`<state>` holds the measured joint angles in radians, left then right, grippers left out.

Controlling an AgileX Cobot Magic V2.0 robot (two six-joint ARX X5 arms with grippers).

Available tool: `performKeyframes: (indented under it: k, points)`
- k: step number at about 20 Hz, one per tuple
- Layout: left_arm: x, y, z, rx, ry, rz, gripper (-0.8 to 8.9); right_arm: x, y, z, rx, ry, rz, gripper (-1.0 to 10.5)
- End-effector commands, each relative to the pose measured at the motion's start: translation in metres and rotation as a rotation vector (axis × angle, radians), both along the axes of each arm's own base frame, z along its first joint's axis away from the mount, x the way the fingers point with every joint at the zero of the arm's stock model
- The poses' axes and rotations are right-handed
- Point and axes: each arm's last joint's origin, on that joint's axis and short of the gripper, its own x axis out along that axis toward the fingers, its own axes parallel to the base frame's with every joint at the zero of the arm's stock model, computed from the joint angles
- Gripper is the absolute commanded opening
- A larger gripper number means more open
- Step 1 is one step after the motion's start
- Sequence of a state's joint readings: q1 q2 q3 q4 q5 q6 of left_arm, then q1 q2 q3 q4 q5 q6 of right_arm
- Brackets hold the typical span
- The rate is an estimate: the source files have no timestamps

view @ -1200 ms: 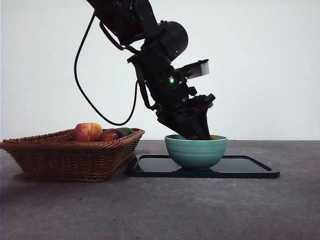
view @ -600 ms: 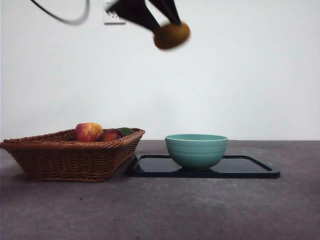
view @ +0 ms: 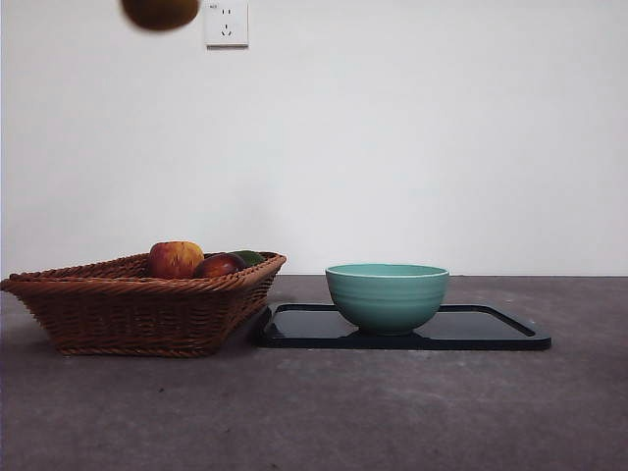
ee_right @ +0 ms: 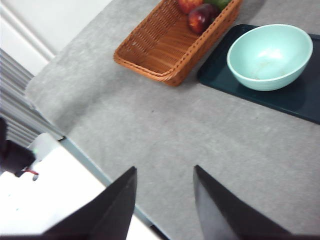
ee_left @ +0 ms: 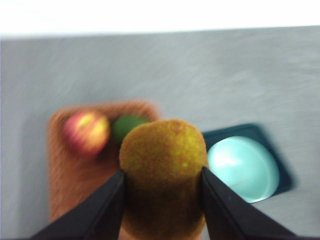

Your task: Pick up the wifruite, put it on the bowl, pick up the plate, put it on desk

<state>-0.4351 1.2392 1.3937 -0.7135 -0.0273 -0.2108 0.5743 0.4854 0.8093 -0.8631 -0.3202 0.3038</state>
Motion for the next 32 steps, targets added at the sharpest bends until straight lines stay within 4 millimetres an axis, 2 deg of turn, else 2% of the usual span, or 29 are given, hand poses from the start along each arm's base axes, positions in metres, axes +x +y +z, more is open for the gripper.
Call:
performKeyframes:
  k: [1, 6, 8, 13, 17, 22, 24, 26, 29, 32]
  points:
    - [0.004, 0.002, -0.030, -0.011, 0.046, 0.051, 1.45, 0.000, 0.000, 0.004, 0.004, -0.023, -0.001, 1.8]
    - [0.018, -0.004, -0.104, -0.005, 0.131, 0.088, 1.42, 0.000, 0.000, 0.004, 0.005, -0.021, -0.001, 1.8]
    - [0.027, -0.007, -0.128, 0.020, 0.165, 0.107, 1.42, 0.000, 0.000, 0.004, 0.005, -0.020, -0.001, 1.8]
    - [0.056, -0.019, -0.171, 0.066, 0.235, 0.104, 1.42, 0.000, 0.000, 0.004, 0.007, -0.016, -0.005, 1.8]
    - [0.069, -0.025, -0.200, 0.115, 0.292, 0.091, 1.44, 0.000, 0.000, 0.004, 0.008, -0.016, -0.005, 1.8]
    - [0.072, -0.026, -0.213, 0.133, 0.328, 0.091, 1.71, 0.000, 0.000, 0.004, -0.002, -0.022, -0.026, 1.8]
    - [0.072, -0.026, -0.213, 0.133, 0.330, 0.091, 2.85, 0.000, 0.000, 0.004, -0.002, -0.022, -0.025, 1.8]
    - [0.071, -0.026, -0.213, 0.135, 0.335, 0.090, 3.48, 0.000, 0.000, 0.004, -0.002, -0.023, -0.026, 1.8]
    - [0.070, -0.026, -0.208, 0.131, 0.325, 0.089, 3.48, 0.000, 0.000, 0.004, -0.002, -0.023, -0.025, 1.8]
    - [0.066, -0.024, -0.194, 0.112, 0.282, 0.086, 3.49, 0.000, 0.000, 0.004, -0.002, -0.022, -0.026, 1.8]
